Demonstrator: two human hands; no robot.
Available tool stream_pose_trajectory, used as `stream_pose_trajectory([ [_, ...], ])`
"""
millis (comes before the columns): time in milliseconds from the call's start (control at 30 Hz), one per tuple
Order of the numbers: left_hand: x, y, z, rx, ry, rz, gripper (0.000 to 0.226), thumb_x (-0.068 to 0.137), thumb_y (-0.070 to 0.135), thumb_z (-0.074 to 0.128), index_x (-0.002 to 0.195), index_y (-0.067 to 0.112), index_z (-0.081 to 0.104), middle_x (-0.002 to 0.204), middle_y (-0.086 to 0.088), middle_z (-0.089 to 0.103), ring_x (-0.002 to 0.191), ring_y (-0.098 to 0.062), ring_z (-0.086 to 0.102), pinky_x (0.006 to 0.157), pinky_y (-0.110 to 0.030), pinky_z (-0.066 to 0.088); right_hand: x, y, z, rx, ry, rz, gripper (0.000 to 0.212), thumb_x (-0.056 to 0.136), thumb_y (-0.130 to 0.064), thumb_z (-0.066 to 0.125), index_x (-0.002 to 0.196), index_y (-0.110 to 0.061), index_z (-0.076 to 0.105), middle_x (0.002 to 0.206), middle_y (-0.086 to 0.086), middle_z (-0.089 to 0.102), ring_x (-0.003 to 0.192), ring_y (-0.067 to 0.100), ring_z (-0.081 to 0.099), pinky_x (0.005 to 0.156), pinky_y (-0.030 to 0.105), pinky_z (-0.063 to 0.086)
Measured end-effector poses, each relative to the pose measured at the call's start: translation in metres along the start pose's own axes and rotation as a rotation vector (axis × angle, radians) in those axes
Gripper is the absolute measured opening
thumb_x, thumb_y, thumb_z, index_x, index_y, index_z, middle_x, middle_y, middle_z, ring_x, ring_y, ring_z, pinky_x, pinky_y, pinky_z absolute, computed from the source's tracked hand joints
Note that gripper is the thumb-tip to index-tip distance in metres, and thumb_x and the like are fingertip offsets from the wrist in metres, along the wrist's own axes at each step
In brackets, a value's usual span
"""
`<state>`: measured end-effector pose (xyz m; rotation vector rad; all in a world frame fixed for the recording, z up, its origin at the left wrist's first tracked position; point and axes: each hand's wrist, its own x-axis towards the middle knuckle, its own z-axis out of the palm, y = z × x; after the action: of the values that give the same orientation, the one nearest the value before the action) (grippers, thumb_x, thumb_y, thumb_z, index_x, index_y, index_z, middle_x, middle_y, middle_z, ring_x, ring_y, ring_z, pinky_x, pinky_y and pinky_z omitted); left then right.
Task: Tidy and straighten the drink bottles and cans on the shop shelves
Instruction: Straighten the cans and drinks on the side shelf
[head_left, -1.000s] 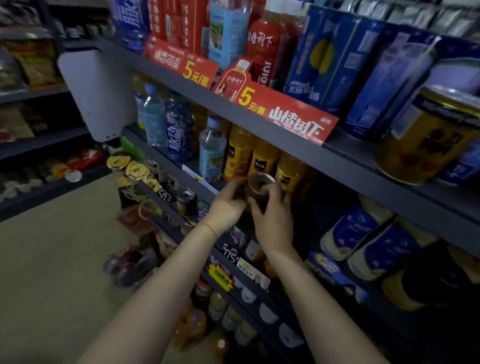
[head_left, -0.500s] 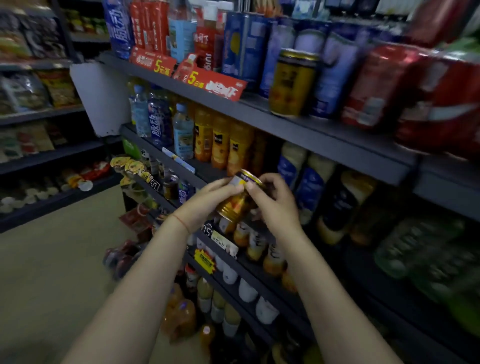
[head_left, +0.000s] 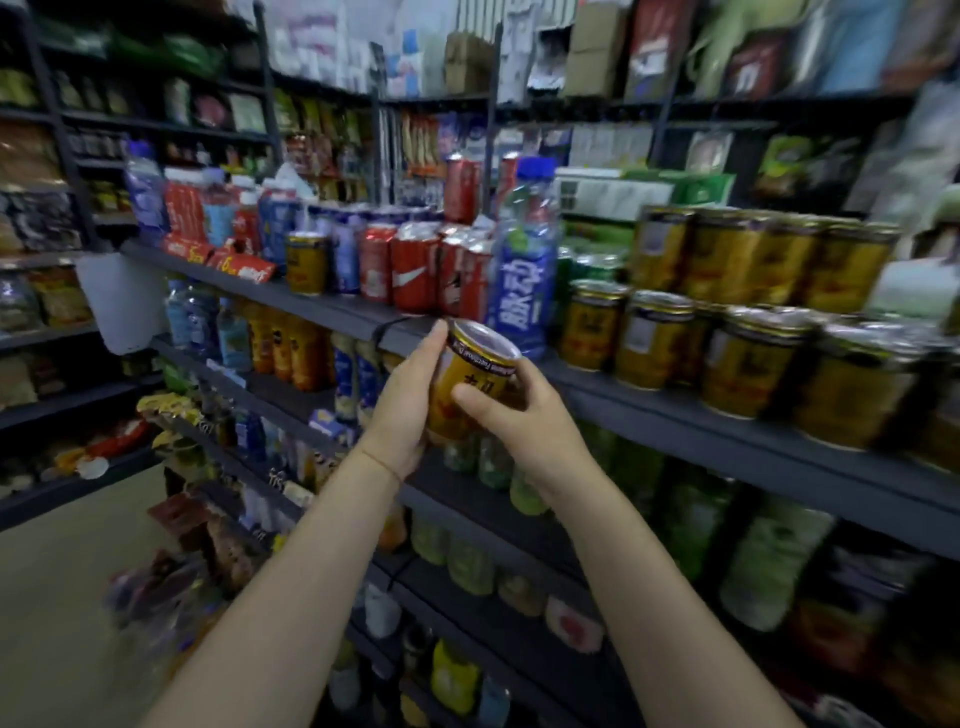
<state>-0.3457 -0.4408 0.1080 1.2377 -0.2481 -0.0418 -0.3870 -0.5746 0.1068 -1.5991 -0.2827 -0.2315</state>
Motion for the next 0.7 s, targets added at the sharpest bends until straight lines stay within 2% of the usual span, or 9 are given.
stream_pose_trajectory([
  [67,-0.009,0.019,0.042,0.038,-0.006,0.075,0.049,0.098,0.054,0.045,0.124,0.019,0.068,0.117,-0.010,0.072,0.111,-0.027,0.067,0.101,-0.048,0.050,-0.015,-0.028,-0.029,-0.035,0.084,-0.086,0.054,0.072,-0.035,0.087,0.120,-0.035,0.062,0.117,-0.011,0.070,0.109,0.007,0.065,0.095,0.036,0.055],
  [167,-0.014,0.039,0.084,0.168,0.093,0.231,0.041,0.103,0.044,0.040,0.114,0.020,0.071,0.111,-0.004,0.074,0.106,-0.018,0.068,0.096,-0.037,0.052,-0.024,-0.054,-0.054,-0.093,0.159,-0.164,0.061,0.070,-0.032,0.088,0.125,-0.029,0.061,0.117,-0.012,0.069,0.108,0.005,0.064,0.092,0.031,0.056],
  [233,-0.013,0.045,0.105,0.347,0.122,0.369,0.038,0.105,0.040,0.038,0.108,0.020,0.070,0.109,-0.002,0.071,0.106,-0.015,0.065,0.093,-0.031,0.050,-0.031,-0.069,-0.073,-0.138,0.226,-0.224,0.060,0.070,-0.028,0.090,0.123,-0.028,0.061,0.113,-0.016,0.068,0.104,-0.002,0.063,0.087,0.017,0.053],
  [300,-0.010,0.051,0.117,0.570,0.117,0.469,0.029,0.105,0.032,0.041,0.098,0.021,0.067,0.106,-0.003,0.066,0.103,-0.017,0.061,0.085,-0.029,0.046,-0.034,-0.085,-0.091,-0.191,0.313,-0.273,0.060,0.070,-0.027,0.089,0.122,-0.028,0.059,0.112,-0.018,0.065,0.100,-0.006,0.059,0.078,0.006,0.047],
  [400,0.001,0.053,0.128,0.765,0.074,0.511,0.014,0.099,0.021,0.051,0.103,0.024,0.064,0.109,-0.001,0.063,0.102,-0.017,0.059,0.086,-0.031,0.046,-0.033,-0.109,-0.121,-0.219,0.433,-0.311,0.061,0.072,-0.029,0.088,0.124,-0.026,0.057,0.114,-0.014,0.062,0.101,-0.001,0.057,0.074,0.006,0.045],
  [500,0.012,0.043,0.143,0.916,0.008,0.550,0.027,0.093,0.020,0.058,0.119,0.018,0.064,0.119,-0.005,0.061,0.112,-0.022,0.057,0.097,-0.036,0.046,-0.025,-0.128,-0.145,-0.294,0.532,-0.333,0.065,0.072,-0.034,0.087,0.128,-0.023,0.056,0.115,-0.012,0.060,0.108,0.006,0.056,0.086,0.020,0.046],
  [600,0.024,0.032,0.155,1.127,-0.033,0.584,0.046,0.089,0.024,0.062,0.133,0.014,0.055,0.133,-0.008,0.054,0.126,-0.029,0.048,0.105,-0.041,0.041,-0.016,-0.137,-0.160,-0.366,0.560,-0.316,0.063,0.073,-0.037,0.086,0.126,-0.023,0.056,0.109,-0.017,0.058,0.105,0.005,0.053,0.086,0.022,0.044],
  [700,0.034,0.025,0.152,1.214,0.044,0.532,0.068,0.088,0.028,0.066,0.147,0.008,0.038,0.148,-0.012,0.042,0.138,-0.031,0.036,0.115,-0.042,0.032,-0.005,-0.132,-0.162,-0.425,0.553,-0.320,0.061,0.072,-0.038,0.087,0.123,-0.022,0.056,0.109,-0.013,0.060,0.103,0.008,0.055,0.085,0.023,0.046],
])
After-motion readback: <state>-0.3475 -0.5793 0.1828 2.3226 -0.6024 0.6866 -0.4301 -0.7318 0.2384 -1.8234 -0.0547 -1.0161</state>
